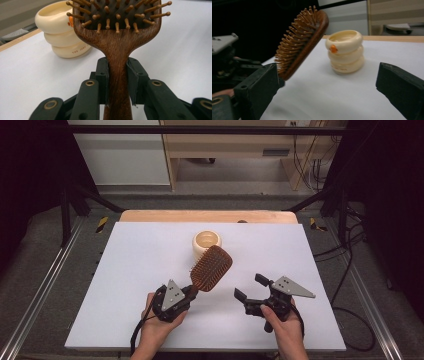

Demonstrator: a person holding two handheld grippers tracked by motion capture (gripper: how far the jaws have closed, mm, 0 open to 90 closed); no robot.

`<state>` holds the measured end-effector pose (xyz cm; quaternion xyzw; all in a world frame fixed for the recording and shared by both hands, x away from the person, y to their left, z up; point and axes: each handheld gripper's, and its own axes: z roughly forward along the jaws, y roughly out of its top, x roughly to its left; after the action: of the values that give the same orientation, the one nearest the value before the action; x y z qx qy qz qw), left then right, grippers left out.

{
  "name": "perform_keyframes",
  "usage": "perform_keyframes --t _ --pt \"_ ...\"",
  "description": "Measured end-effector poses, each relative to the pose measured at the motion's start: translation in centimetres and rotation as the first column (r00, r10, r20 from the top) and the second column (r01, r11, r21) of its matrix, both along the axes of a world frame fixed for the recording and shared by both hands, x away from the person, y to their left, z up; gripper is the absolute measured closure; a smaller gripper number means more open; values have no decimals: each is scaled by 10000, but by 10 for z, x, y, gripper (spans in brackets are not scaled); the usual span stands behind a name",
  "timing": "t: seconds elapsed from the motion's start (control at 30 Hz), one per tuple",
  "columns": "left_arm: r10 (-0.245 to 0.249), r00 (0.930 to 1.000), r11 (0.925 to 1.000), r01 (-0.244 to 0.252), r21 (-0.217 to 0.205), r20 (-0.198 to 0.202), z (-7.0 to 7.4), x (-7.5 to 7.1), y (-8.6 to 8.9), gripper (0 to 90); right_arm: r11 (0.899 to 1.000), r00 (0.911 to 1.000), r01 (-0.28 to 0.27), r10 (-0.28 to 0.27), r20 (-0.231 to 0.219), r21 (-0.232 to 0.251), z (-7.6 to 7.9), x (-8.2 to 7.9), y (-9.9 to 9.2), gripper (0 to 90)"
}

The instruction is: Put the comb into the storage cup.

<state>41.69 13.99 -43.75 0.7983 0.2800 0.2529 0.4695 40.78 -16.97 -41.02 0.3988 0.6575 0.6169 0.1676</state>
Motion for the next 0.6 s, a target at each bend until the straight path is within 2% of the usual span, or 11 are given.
perform_keyframes --t 0.13,0.2,0.37,0.4,0.6 --pt "34 9999 9999 -35 100 115 0 0 1 725 9998 9999 -107 107 15 155 8 1 9 49" --pt "78 9999 10000 -78 -4 141 1 0 2 726 9998 9998 -180 179 83 105 11 2 14 49" --pt "277 9975 9994 -263 -234 645 4 -4 3 726 9995 9996 -267 267 -31 181 12 6 24 51" --pt "324 9970 9992 -306 -268 709 4 -4 3 725 9998 9998 -175 175 83 55 13 6 26 54" --pt "416 9972 9979 -384 -525 616 2 -3 6 725 9994 9990 -338 334 303 116 22 11 41 54"
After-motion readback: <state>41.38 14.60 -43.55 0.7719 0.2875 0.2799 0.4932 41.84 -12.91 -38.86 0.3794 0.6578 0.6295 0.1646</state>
